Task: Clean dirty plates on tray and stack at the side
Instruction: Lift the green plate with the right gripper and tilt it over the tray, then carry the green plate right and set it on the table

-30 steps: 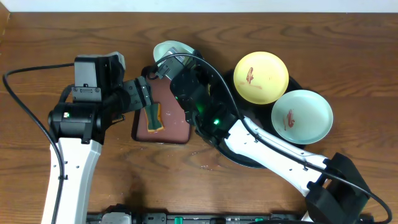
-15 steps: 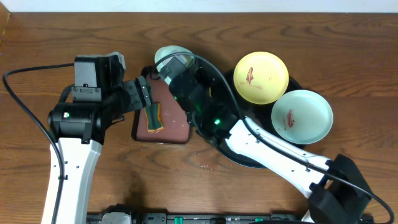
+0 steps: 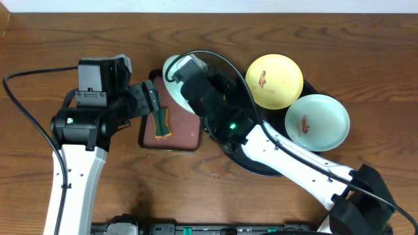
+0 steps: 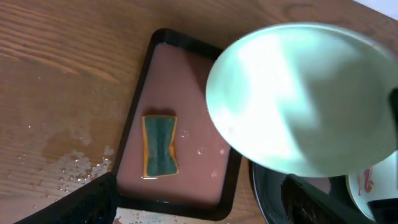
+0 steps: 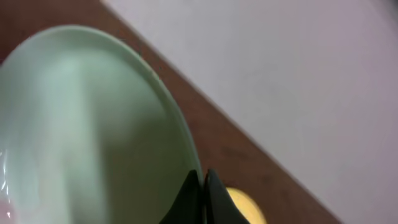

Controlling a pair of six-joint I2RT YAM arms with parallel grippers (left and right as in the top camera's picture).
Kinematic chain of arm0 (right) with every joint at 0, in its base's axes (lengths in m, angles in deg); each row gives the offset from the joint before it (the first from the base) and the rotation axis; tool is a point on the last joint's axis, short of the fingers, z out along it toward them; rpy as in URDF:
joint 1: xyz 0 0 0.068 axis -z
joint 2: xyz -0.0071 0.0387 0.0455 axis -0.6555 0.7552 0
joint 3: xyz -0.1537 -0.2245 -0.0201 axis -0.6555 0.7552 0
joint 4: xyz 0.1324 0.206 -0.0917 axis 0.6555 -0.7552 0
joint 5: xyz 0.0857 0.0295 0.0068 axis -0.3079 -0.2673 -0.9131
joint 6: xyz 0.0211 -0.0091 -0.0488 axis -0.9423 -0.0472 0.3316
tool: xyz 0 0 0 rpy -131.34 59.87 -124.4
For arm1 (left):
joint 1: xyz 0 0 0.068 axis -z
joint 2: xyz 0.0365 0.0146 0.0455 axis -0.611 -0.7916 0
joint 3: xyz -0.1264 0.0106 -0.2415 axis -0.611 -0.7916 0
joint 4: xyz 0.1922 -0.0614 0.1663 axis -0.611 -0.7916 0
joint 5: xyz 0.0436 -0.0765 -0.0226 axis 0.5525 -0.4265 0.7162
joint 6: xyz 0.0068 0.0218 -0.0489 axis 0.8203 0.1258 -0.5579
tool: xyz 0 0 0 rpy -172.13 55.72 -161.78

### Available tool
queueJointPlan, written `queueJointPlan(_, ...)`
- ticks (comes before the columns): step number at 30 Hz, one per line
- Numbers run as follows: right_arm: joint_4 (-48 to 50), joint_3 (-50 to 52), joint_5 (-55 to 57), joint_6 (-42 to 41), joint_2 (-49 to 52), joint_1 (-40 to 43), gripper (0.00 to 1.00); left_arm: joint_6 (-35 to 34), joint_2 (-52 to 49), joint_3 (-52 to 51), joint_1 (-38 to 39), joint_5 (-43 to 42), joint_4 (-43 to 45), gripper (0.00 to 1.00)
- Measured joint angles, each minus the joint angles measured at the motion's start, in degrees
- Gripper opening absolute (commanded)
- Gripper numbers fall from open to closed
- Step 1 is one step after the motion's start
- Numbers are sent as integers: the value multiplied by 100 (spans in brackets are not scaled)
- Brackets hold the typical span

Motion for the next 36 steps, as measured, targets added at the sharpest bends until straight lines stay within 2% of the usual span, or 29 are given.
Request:
queueJointPlan(4,-350,2,-323,-697,-13,94,1,0,0,0,0,2,0,84)
queueJointPlan(7,-337,4,-378,-866,-13,140,1,0,0,0,0,2,0,84)
queueJointPlan(13,-234,4,-260,-509,-26,83,1,0,0,0,0,2,2,84)
queueJointPlan(15,-494,-4,-232,-811,-68,61,1,0,0,0,0,0,-2,84)
queueJointPlan(19,-1357,-7,-1147,-1849,-111,361,1,0,0,0,0,2,0,84)
queueJointPlan(22,-1902,0,-2052,-3042,-114,1001,1,0,0,0,0,2,0,84)
queueJointPlan(26,-2269,0,-3519,-3936,-195,2273,1,0,0,2,0,0,0,84)
queueJointPlan(30,-2656,0,-4756,-4325,-531,3718,1,0,0,2,0,0,0,84)
queueJointPlan(36,-3307,-2,-5991,-4601,-1027,5980,1,0,0,2,0,0,0,84)
